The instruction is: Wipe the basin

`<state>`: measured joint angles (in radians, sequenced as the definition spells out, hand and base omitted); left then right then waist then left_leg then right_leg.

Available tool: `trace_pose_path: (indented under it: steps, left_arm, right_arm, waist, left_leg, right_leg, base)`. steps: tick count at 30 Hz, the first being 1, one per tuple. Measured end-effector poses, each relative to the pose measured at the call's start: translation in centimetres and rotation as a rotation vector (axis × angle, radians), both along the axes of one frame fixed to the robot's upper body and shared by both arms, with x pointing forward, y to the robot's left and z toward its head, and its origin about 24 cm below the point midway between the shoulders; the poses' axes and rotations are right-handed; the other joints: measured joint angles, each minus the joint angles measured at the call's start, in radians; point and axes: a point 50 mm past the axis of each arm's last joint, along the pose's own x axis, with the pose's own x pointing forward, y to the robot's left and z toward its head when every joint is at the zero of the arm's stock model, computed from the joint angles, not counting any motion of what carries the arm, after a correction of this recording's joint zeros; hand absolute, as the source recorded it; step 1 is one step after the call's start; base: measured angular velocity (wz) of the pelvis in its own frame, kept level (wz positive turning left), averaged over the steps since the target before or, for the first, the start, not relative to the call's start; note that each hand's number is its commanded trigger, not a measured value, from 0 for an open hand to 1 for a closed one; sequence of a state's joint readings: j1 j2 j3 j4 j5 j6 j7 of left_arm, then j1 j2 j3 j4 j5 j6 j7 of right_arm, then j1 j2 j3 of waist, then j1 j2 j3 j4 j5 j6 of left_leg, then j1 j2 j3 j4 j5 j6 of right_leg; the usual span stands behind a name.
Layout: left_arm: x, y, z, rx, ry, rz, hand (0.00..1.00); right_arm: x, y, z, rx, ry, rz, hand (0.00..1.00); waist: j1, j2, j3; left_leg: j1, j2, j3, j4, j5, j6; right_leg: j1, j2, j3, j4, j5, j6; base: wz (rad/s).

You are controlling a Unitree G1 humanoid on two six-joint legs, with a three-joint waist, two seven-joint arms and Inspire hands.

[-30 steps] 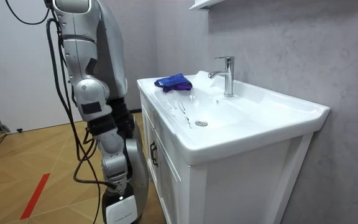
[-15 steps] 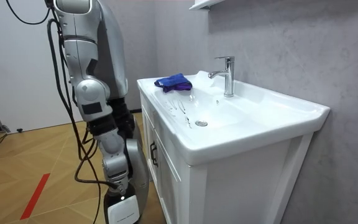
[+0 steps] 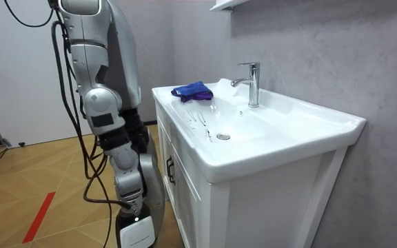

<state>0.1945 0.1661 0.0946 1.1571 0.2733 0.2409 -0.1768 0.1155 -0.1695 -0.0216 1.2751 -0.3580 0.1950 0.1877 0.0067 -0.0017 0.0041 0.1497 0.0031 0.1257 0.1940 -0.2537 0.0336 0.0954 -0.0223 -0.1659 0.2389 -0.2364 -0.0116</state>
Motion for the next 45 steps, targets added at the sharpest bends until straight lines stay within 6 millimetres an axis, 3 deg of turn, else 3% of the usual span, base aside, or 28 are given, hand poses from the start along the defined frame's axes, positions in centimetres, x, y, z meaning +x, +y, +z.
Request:
trace_pose_path:
  steps: [10,16,23,28,33,40,44,45]
  left_arm:
    - [-0.8,0.6,0.1,0.053,-0.018,0.103,0.00]
    - [-2.0,1.2,0.3,0.113,-0.022,0.220,0.00]
    - [-4.7,2.1,0.8,0.220,-0.014,0.422,0.00]
    - [-5.2,3.1,1.2,0.317,-0.040,0.538,0.00]
    - [-6.2,5.4,2.4,0.519,-0.085,0.670,0.00]
    - [-5.7,7.8,3.9,0.783,-0.163,0.728,0.00]
    - [-4.6,9.4,5.3,0.928,-0.262,0.720,0.00]
    - [-3.5,10.0,5.9,0.974,-0.315,0.718,0.00]
  right_arm:
    - [0.1,-0.2,0.0,-0.007,-0.003,0.001,0.00]
    - [0.6,-0.5,0.1,-0.046,-0.025,-0.002,0.00]
    - [1.1,-1.9,0.5,-0.077,-0.067,-0.067,0.00]
    - [1.4,-2.7,0.8,-0.100,-0.095,-0.093,0.00]
    - [1.4,-3.8,1.2,-0.156,-0.133,-0.125,0.00]
    - [0.5,-4.2,1.3,-0.192,-0.117,-0.149,0.00]
    - [0.2,-4.5,1.4,-0.199,-0.114,-0.143,0.00]
    - [0.2,-4.5,1.4,-0.202,-0.112,-0.136,0.00]
  waist:
    - [0.002,0.005,-0.0013]
    - [0.008,0.010,-0.0026]
    - [0.044,0.015,-0.0058]
    - [0.090,0.022,-0.0096]
    - [0.125,0.019,-0.0097]
    - [0.148,0.028,-0.0093]
    - [0.187,0.034,-0.0092]
    - [0.196,0.031,-0.0094]
  left_leg:
    - [-0.004,0.001,0.000,0.002,0.000,0.000]
    - [0.000,-0.003,-0.026,0.004,0.000,0.000]
    - [-0.003,-0.021,-0.079,0.009,0.000,0.000]
    - [-0.017,-0.025,-0.109,0.014,0.001,0.000]
    - [-0.021,-0.035,-0.148,0.015,0.008,-0.001]
    - [-0.035,-0.039,-0.183,0.033,0.009,-0.002]
    - [-0.056,-0.039,-0.184,0.040,0.011,-0.005]
    - [-0.072,-0.039,-0.187,0.043,0.013,-0.008]
  right_leg:
    - [-0.004,-0.002,-0.007,0.003,-0.002,-0.003]
    - [0.019,-0.009,-0.048,-0.003,-0.002,-0.002]
    - [0.024,-0.030,-0.087,0.021,-0.032,0.005]
    - [0.023,-0.036,-0.118,0.020,-0.034,0.003]
    - [0.039,-0.047,-0.163,0.017,-0.042,0.005]
    - [0.038,-0.047,-0.185,0.018,-0.045,0.003]
    - [0.008,-0.052,-0.188,0.042,-0.049,-0.004]
    - [-0.007,-0.053,-0.193,0.049,-0.050,-0.005]
  base:
    - [0.01]
    - [0.14]
    - [0.21]
    - [0.19]
    - [0.23]
    - [0.12]
    - [0.00]
    - [0.00]
